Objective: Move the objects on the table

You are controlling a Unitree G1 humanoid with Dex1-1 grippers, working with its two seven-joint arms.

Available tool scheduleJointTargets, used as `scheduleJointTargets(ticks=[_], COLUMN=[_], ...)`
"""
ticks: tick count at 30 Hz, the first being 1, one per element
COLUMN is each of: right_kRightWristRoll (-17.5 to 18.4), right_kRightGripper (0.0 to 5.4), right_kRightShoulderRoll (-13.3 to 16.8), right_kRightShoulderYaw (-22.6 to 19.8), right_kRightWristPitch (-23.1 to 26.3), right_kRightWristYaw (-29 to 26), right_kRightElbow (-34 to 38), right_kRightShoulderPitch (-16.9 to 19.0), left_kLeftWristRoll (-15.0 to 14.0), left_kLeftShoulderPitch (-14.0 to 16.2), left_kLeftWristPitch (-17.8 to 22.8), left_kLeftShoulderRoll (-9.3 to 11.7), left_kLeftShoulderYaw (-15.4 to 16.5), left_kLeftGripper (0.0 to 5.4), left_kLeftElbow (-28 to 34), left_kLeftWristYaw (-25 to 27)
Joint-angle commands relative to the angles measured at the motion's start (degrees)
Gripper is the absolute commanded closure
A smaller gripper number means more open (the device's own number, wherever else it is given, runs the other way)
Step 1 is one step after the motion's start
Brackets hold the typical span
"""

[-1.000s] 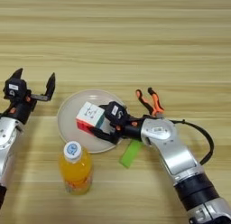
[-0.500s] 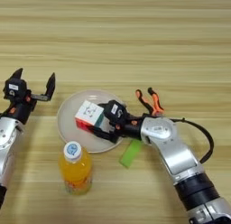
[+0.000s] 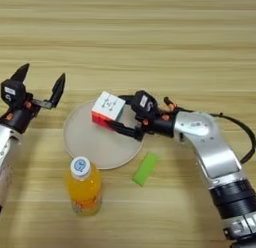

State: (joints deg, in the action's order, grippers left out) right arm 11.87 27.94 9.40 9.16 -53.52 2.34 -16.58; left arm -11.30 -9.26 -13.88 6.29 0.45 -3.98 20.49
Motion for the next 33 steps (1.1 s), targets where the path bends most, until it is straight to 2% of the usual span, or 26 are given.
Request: scheduleJointTargets(ticks=[1,4,7,11,14,17,21,26,33], right_kRightWristRoll=[3.03,4.32,5.63,7.05,8.47,9.53,10.49,11.43,12.79], right_kRightGripper=[2.04,2.04,2.04,2.04,2.04,2.04,2.04,2.04,2.04], right_kRightShoulderRoll=[3.47,5.08,6.66,8.36,9.26,9.77,10.09,9.89,9.83], right_kRightShoulderYaw=[-3.05,-4.35,-5.27,-5.7,-5.97,-6.02,-5.66,-4.96,-4.05], right_kRightWristPitch=[0.7,0.57,0.44,-0.26,-0.5,-0.25,0.09,0.65,1.65], right_kRightWristYaw=[-3.61,-5.91,-8.55,-12.28,-15.04,-16.5,-17.91,-18.97,-20.08], right_kRightElbow=[0.42,0.01,-0.21,-0.19,0.83,1.89,3.38,4.95,7.35], right_kRightShoulderPitch=[-3.02,-4.28,-5.66,-7.03,-7.55,-7.81,-8.17,-8.39,-8.74], left_kLeftWristRoll=[-4.97,-9.21,-11.94,-13.45,-13.76,-15.46,-15.48,-16.32,-15.74], left_kLeftShoulderPitch=[-0.77,-1.48,-2.28,-2.62,-2.4,-1.75,-1.48,-2.15,-2.63], left_kLeftWristPitch=[3.8,7.01,9.83,12.4,14.14,16.34,17.87,19.53,20.02], left_kLeftShoulderRoll=[5.62,8.96,12.57,16.09,17.4,18.1,18.69,18.39,17.61], left_kLeftShoulderYaw=[1.69,3.11,3.37,1.55,-0.46,-2.31,-4.89,-6.06,-7.75], left_kLeftGripper=[0.0,0.0,0.0,0.0,0.0,0.0,0.0,0.0,0.0], left_kLeftElbow=[4.9,6.69,8.5,10.35,12.09,14.41,15.77,16.0,15.9], left_kLeftWristYaw=[6.52,11.05,15.77,22.18,25.57,28.87,32.3,34.31,35.58])
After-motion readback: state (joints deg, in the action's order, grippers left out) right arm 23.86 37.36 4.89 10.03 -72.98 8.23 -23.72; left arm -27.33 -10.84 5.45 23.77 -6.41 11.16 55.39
